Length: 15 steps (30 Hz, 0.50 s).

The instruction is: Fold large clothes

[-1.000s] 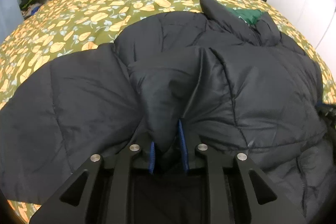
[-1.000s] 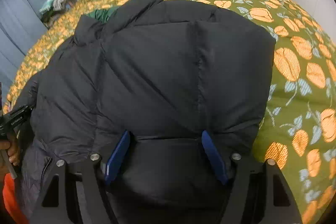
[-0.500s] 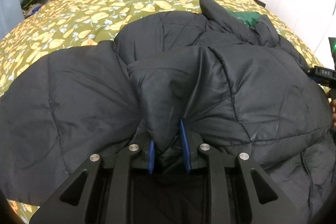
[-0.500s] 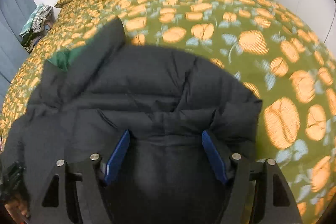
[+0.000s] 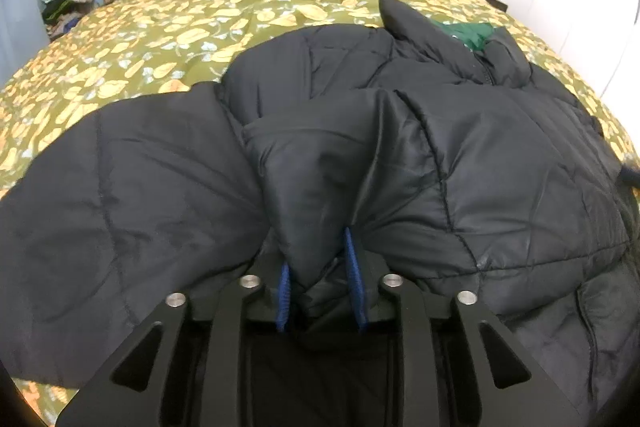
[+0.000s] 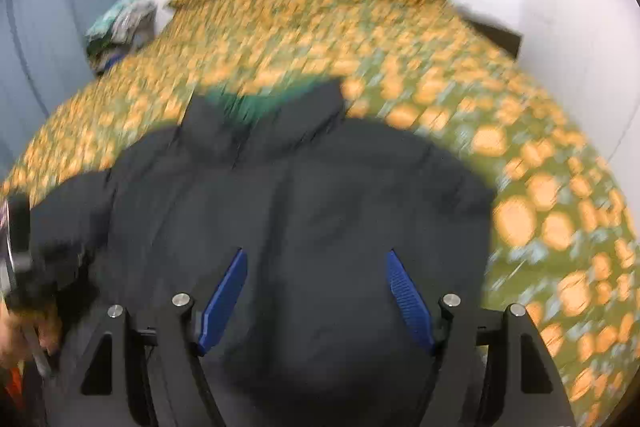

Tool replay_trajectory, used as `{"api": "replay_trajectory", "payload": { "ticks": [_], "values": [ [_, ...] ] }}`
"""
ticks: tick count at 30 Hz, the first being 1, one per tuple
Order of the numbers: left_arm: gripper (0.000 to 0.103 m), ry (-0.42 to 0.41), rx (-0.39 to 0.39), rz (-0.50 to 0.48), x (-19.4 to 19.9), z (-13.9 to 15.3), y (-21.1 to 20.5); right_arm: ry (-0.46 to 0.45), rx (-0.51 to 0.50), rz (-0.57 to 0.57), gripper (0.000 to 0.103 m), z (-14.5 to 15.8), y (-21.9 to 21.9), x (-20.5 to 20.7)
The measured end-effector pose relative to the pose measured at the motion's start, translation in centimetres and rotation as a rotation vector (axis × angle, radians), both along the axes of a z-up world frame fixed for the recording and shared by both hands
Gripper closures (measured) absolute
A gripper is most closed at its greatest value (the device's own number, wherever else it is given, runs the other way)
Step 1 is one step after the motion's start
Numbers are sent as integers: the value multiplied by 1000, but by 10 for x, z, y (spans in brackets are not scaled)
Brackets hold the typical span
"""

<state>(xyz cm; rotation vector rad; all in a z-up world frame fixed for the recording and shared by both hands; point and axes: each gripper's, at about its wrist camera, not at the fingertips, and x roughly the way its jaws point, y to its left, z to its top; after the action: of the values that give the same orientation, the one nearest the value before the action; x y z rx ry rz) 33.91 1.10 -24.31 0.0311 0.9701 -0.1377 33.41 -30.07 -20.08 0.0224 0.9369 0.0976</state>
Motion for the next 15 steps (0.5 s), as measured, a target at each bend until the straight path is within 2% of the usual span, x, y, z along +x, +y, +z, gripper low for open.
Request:
{"api": "replay_trajectory", "payload": {
  "ticks": [1, 2, 3, 4, 6, 9, 11, 13, 15],
  "values": [
    [61, 10, 12, 12, -3, 4, 1, 70, -6, 12, 30, -19, 6, 1],
    [48, 23, 17, 22, -8, 10, 4, 130, -8, 17, 29, -36, 10, 2],
    [36, 31, 19, 29, -14, 16, 7, 130, -23, 9, 29, -42, 14, -1],
    [31, 29, 19, 41, -26, 25, 13, 109, -36, 6, 29, -40, 16, -6],
    [15, 10, -5, 64, -50, 40, 27, 96, -19, 11, 30, -30, 19, -15],
    [10, -3, -44, 112, -86, 56, 57, 70, 18, 37, 28, -10, 24, -35],
    [9, 4, -53, 161, -105, 60, 79, 30, 19, 68, 19, 5, 33, -47],
    [8, 20, -67, 249, -121, 59, 107, -14, 42, 111, 19, 22, 43, -70],
    [8, 41, -128, 366, -132, 53, 142, -35, 75, 140, 19, 33, 48, -85]
  ]
}}
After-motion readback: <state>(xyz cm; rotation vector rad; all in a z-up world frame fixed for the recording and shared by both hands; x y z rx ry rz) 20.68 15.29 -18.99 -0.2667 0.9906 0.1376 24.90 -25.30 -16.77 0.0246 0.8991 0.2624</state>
